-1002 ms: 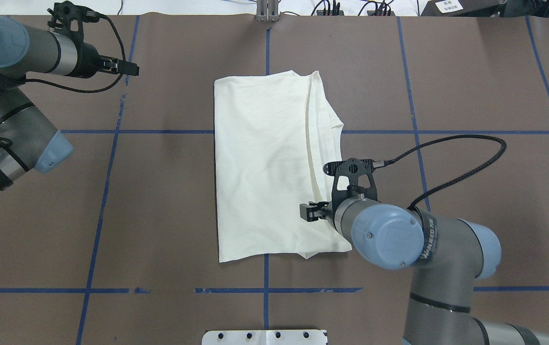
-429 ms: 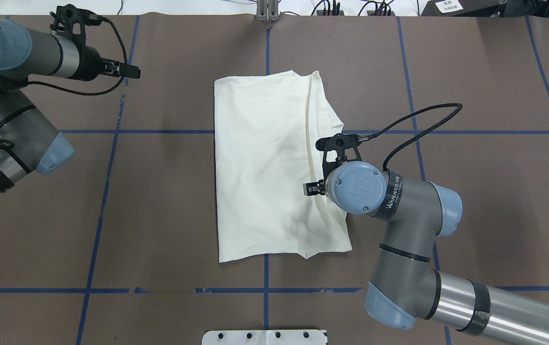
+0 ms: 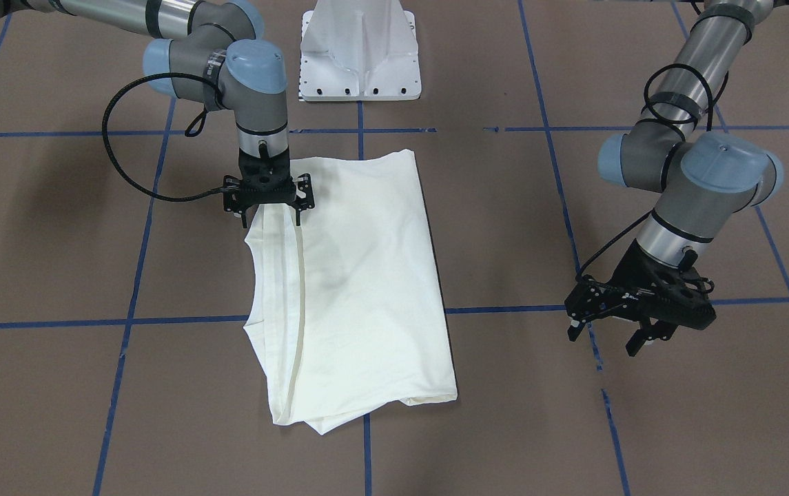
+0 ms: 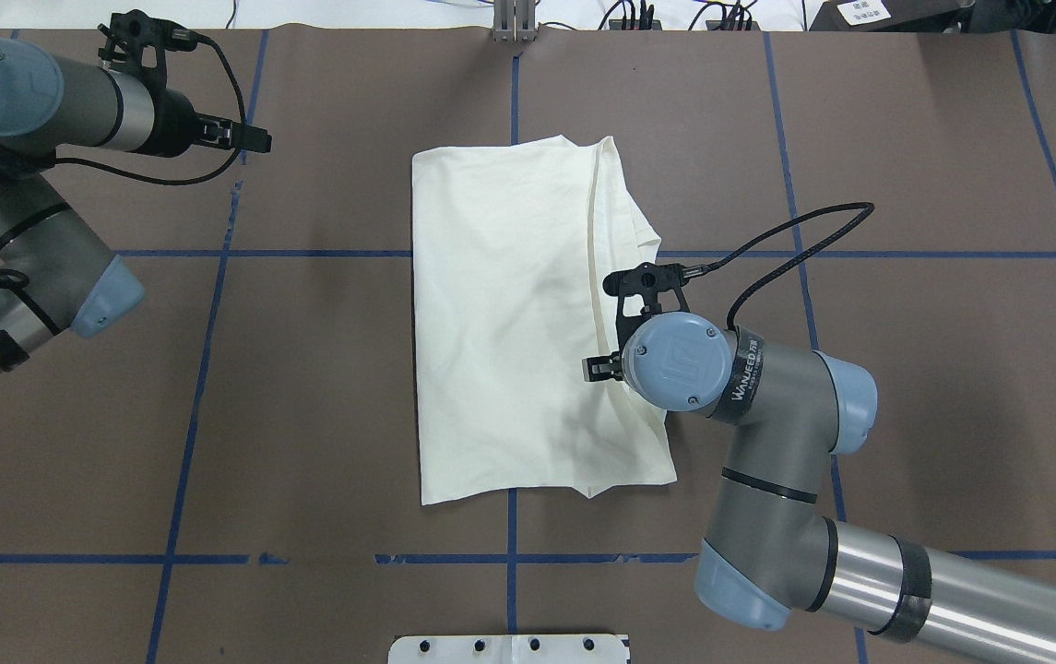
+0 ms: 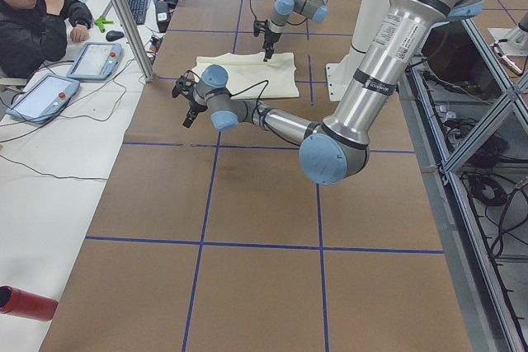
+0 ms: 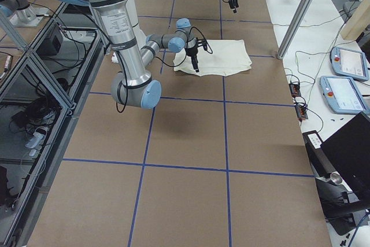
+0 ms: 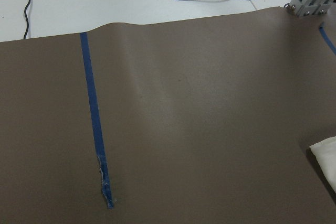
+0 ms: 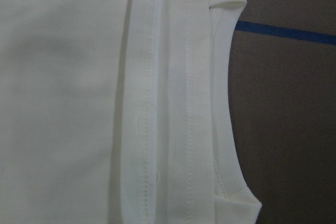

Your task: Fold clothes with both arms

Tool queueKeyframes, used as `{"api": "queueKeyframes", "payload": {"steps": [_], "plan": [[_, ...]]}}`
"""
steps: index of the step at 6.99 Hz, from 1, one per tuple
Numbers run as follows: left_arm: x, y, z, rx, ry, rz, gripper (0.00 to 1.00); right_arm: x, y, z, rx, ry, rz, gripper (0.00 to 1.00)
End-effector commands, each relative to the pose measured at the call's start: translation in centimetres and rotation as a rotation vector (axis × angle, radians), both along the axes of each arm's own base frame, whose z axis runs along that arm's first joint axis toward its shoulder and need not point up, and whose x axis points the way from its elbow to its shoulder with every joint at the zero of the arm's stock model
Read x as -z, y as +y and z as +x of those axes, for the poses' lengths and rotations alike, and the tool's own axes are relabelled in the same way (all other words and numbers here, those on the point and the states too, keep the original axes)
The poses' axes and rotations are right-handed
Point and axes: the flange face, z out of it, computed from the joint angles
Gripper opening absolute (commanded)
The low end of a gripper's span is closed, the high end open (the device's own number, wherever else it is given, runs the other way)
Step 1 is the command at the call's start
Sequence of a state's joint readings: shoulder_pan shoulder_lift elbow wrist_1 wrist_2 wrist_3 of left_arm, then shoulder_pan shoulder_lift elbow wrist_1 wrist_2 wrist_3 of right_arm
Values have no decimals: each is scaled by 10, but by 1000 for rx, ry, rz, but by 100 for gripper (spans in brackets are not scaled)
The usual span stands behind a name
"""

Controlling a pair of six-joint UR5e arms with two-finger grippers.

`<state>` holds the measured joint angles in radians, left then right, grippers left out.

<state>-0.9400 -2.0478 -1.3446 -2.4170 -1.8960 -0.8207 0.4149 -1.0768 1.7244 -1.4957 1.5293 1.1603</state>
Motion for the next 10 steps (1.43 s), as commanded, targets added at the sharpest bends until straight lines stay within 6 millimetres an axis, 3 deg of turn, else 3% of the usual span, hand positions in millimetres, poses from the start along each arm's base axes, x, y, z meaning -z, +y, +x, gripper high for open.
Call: {"api": "queueKeyframes", "payload": {"steps": [1,2,4,5,6,8,9,10], "plan": [[0,1,2,-3,1,1,100,-9,-7,7,72,81,43,100],[1,2,3,-6,2,2,100,-19,-17,17,72,108,42,100],[4,4,6,-10,6,6,100,-61,-33,50,104,175,49,100],[6,5,7,5,27,-19,100,-62,-36,66,99,169,52,100],[17,9,8,26,70,-51,100,-36,-38,84,99,89,39,100],[44,56,45,-2,173,-117,100,24,-23,117,51,-110,-10,100],[53,102,44,-18,239,-159,100,33,-14,128,6,-233,-19,100],[57,156,35,-31,306,-223,100,18,-4,139,-27,-359,-23,100]]}}
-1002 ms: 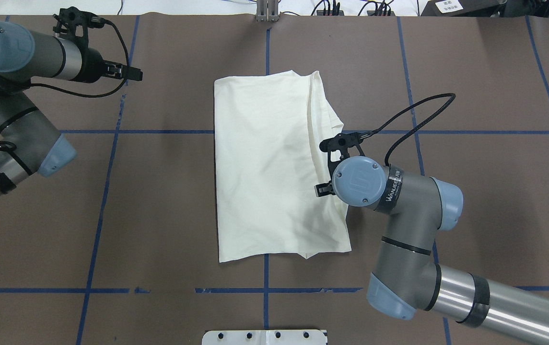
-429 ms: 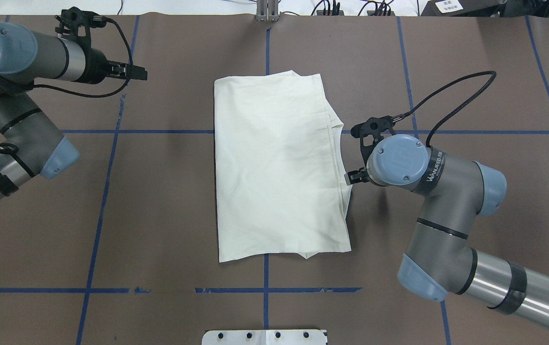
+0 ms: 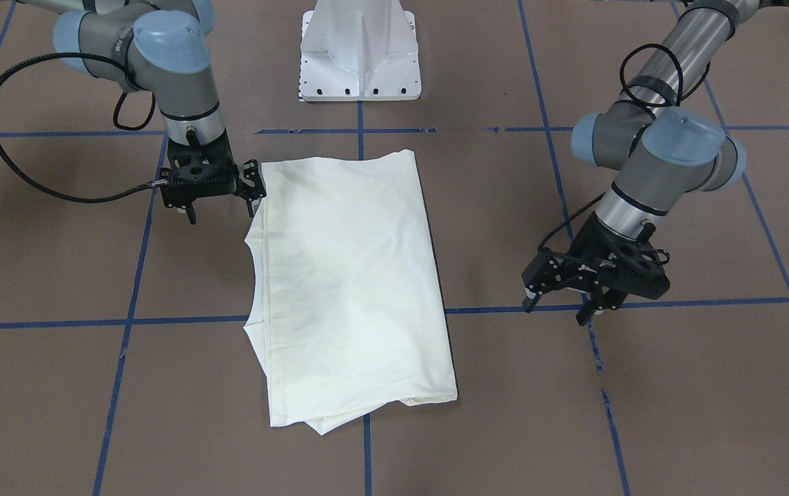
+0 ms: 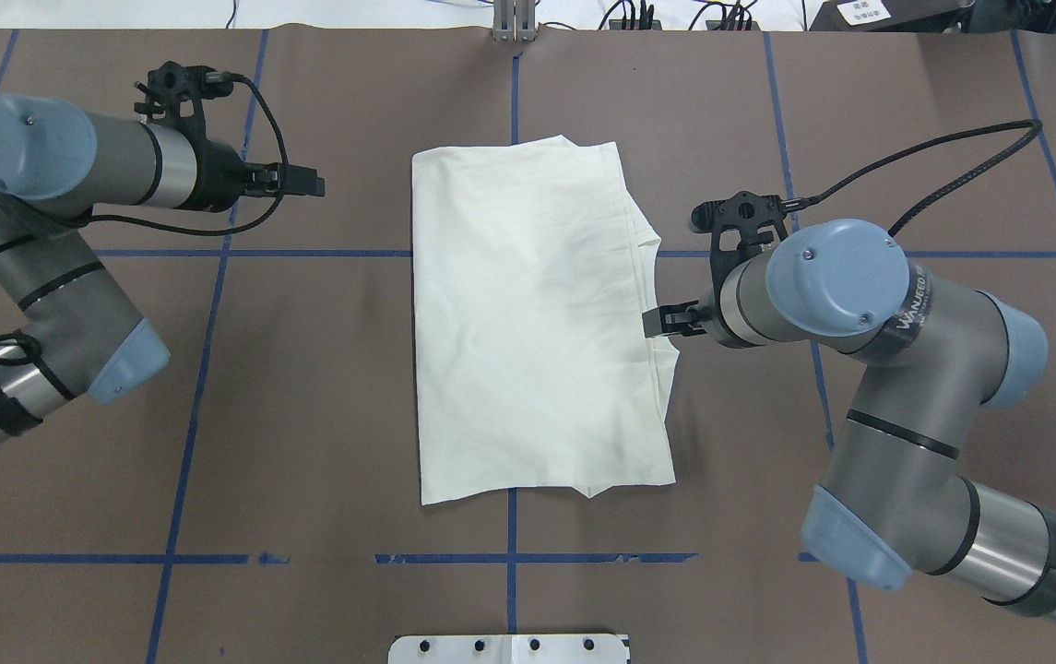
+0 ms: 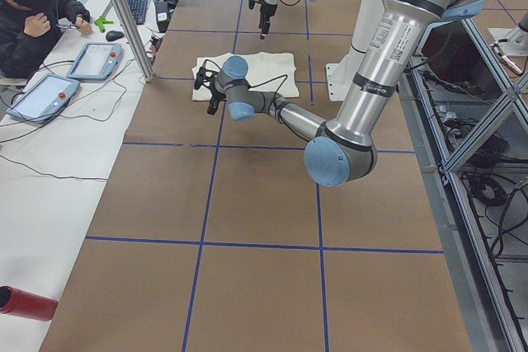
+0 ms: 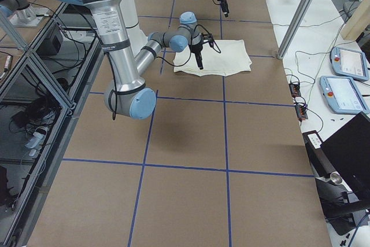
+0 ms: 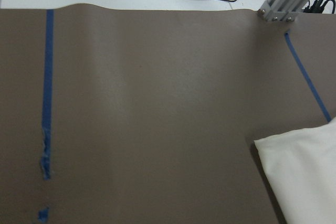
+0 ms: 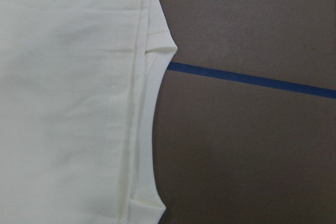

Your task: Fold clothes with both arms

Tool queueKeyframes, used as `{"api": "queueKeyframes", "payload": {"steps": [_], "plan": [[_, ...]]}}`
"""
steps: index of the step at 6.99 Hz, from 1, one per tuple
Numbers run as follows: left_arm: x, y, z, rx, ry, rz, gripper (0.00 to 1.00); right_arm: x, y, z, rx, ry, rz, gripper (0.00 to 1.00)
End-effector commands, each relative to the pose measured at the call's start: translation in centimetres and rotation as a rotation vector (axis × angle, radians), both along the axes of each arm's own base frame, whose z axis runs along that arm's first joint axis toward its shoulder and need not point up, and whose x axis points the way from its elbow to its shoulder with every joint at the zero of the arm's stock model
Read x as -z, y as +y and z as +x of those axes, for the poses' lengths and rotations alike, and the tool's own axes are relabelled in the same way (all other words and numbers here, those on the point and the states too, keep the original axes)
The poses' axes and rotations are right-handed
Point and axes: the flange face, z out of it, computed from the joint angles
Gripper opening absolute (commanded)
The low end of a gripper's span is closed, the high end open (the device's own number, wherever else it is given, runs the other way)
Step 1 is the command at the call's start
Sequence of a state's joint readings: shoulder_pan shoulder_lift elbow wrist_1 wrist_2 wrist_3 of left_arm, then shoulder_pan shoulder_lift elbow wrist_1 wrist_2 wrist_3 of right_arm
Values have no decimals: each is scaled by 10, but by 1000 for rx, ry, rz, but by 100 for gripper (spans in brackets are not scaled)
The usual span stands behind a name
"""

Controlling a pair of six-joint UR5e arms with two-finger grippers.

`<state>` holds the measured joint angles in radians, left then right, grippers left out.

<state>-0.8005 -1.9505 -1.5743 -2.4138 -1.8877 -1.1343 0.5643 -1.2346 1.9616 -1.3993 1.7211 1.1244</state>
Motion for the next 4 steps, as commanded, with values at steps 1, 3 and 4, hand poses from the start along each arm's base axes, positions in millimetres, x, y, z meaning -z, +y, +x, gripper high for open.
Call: {"api": "queueKeyframes", "payload": {"steps": [1,3,4], "plan": [[20,106,-8,-11,160,-159,100,-18,22,31,-112,-282,-77,100],[40,177,35,67,303,-365,99,-13,28,48,-243,-399,-200,100],[41,207,62,136,372,-497,75,-12,27,49,-265,-410,-219,100]]}}
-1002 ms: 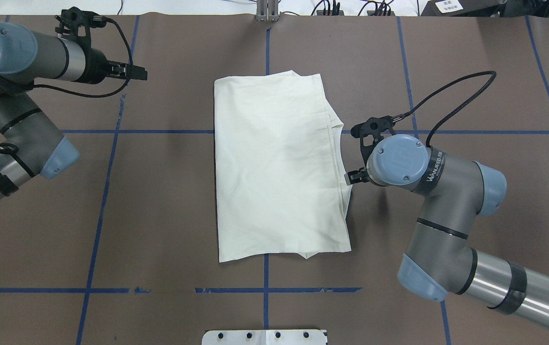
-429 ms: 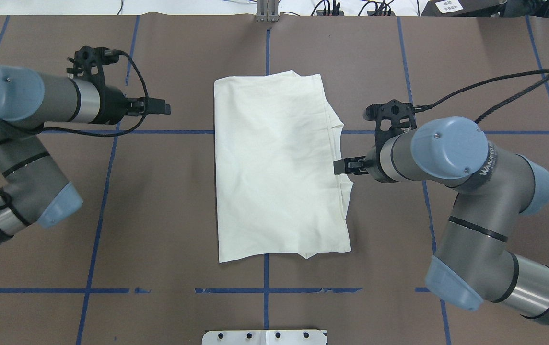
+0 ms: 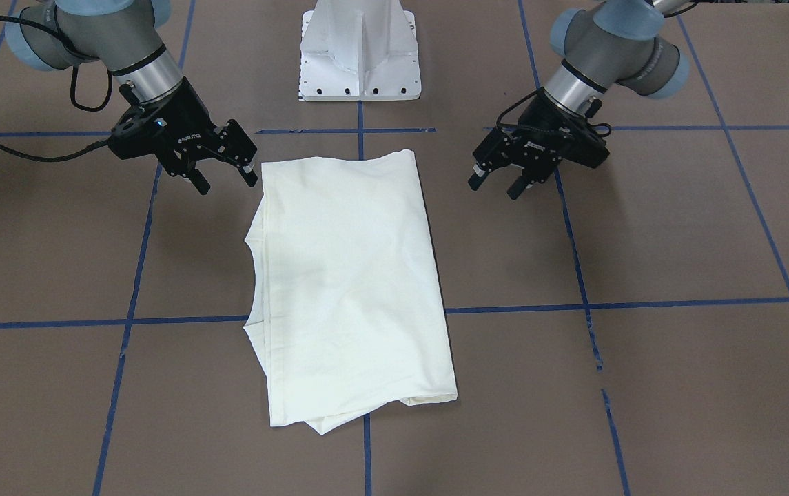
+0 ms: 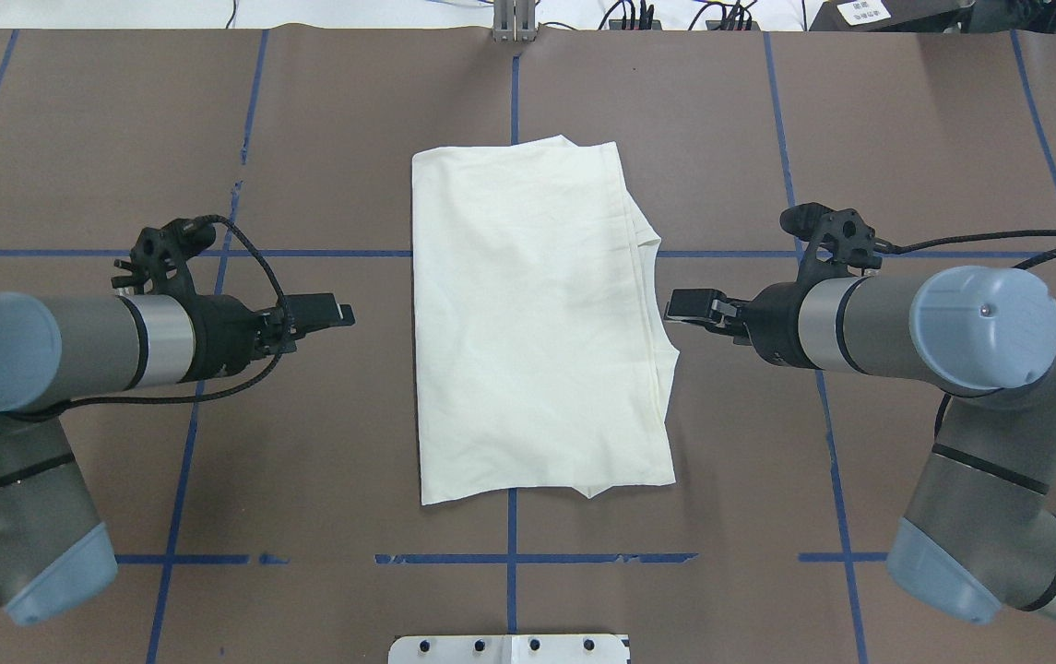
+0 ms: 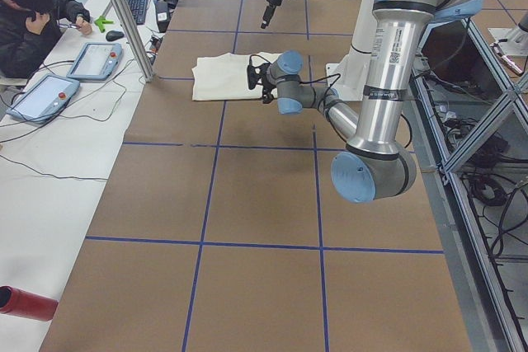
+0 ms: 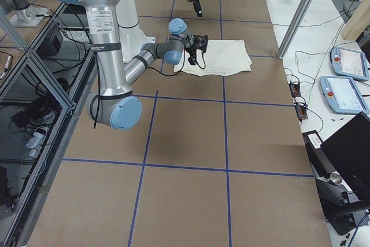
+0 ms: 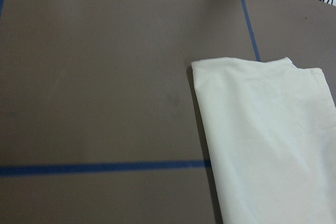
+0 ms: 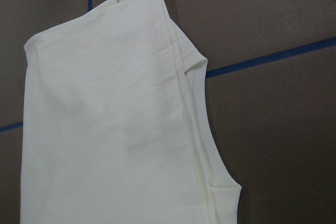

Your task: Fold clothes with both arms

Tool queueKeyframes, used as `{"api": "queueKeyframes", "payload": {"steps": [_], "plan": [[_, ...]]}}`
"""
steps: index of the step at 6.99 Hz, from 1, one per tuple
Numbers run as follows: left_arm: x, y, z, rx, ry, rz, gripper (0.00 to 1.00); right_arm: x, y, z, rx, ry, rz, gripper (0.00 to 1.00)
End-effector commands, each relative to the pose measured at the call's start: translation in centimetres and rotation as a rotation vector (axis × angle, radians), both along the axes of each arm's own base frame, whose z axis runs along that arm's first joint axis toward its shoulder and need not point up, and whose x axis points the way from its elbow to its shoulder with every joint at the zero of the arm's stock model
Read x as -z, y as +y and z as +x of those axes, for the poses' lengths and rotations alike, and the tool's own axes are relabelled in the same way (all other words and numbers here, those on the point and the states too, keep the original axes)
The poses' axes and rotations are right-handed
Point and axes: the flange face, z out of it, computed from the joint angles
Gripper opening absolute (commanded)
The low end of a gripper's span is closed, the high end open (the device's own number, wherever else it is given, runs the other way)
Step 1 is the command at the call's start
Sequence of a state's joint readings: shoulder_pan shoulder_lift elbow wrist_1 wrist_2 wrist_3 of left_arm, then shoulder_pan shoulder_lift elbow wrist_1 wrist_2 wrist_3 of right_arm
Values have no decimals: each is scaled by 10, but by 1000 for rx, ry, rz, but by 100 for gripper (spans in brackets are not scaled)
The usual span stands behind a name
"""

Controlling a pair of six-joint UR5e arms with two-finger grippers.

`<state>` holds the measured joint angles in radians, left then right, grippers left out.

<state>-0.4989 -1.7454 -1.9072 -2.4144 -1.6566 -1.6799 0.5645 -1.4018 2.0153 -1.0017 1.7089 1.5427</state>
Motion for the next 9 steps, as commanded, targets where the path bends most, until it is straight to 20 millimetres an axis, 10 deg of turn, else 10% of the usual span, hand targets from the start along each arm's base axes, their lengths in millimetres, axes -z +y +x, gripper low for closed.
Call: {"api": "queueKeyframes", "payload": {"steps": [1,3,9], "plan": [[6,63,47,84,106,-201,63,2,1,5,-42,-37,-43,100],[-1,95,81,85,106,-243,63,2,1,5,-42,-37,-43,100],[17,112,150,68,-28,-235,68,1,0,4,-51,-34,-40,100]]}}
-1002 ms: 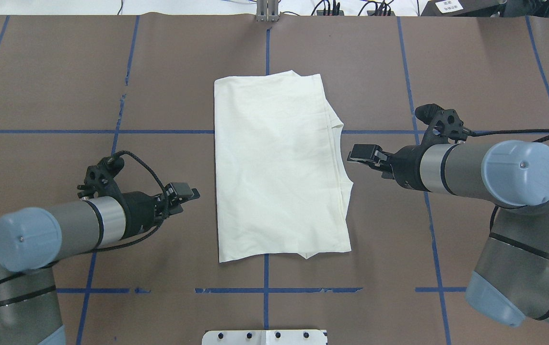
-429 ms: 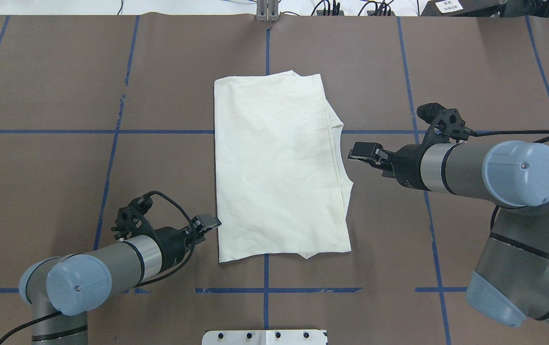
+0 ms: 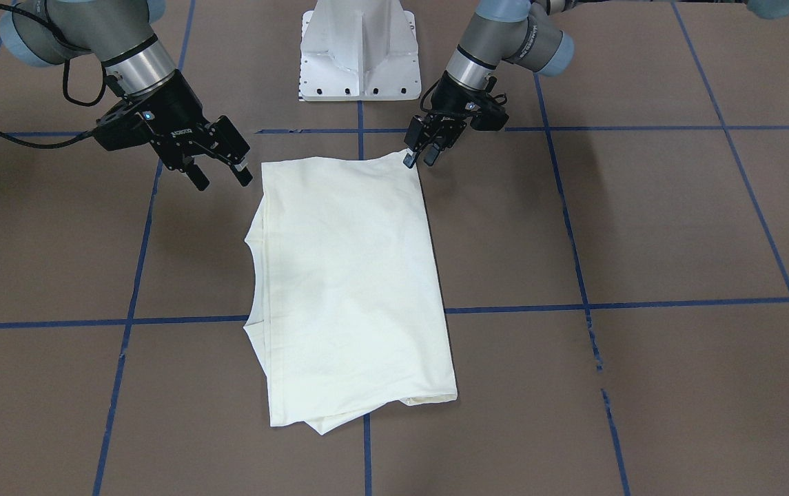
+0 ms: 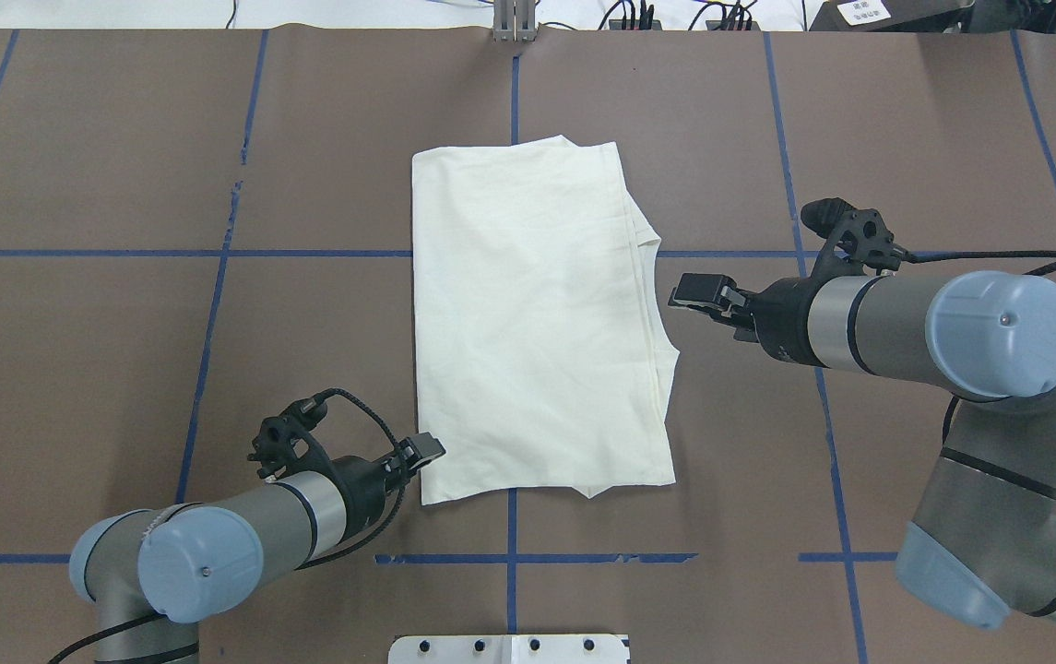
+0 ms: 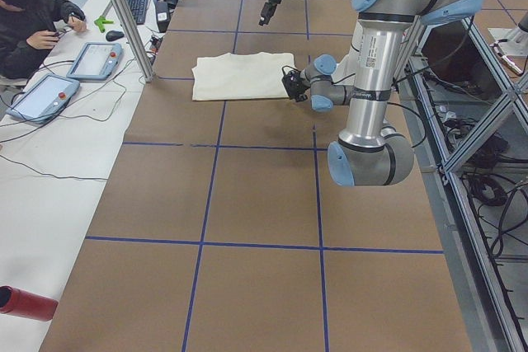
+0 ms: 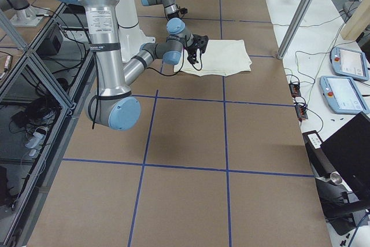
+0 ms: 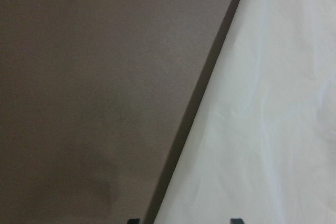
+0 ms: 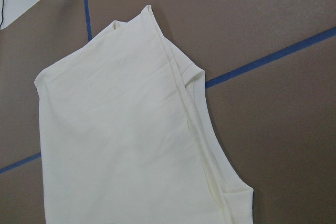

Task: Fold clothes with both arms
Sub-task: 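Hold both grippers at the folded shirt's sides near the table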

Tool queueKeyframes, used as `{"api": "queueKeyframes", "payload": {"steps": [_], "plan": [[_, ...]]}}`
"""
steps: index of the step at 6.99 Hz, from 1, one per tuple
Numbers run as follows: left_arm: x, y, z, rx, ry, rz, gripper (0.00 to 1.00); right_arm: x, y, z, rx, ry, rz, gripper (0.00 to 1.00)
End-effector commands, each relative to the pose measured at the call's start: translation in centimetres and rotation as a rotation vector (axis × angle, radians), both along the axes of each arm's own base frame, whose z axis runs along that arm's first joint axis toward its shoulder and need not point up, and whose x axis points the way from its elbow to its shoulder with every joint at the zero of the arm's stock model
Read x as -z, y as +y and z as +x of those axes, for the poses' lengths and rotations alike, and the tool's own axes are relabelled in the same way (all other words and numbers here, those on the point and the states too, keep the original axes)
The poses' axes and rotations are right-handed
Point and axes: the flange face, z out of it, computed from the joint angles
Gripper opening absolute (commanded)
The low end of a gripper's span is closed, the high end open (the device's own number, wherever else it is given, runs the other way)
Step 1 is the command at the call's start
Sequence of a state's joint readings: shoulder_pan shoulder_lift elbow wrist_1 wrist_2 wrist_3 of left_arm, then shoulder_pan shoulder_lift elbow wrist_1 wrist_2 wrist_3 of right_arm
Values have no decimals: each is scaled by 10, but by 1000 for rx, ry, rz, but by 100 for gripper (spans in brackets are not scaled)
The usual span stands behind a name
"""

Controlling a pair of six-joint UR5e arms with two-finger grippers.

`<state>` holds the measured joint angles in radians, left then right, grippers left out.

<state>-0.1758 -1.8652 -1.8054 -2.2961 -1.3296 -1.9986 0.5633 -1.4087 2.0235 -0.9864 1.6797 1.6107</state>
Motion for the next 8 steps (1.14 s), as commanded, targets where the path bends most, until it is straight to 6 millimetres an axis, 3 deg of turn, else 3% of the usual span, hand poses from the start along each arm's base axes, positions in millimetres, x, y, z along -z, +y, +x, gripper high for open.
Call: {"api": "queueKeyframes", "payload": {"steps": [1,8], "plan": [[10,19,18,-39,-34,-3,68,0,0,0,0,0,0,100],[8,20,19,-69,-58,38,68,1,0,0,0,-3,2,100]]}}
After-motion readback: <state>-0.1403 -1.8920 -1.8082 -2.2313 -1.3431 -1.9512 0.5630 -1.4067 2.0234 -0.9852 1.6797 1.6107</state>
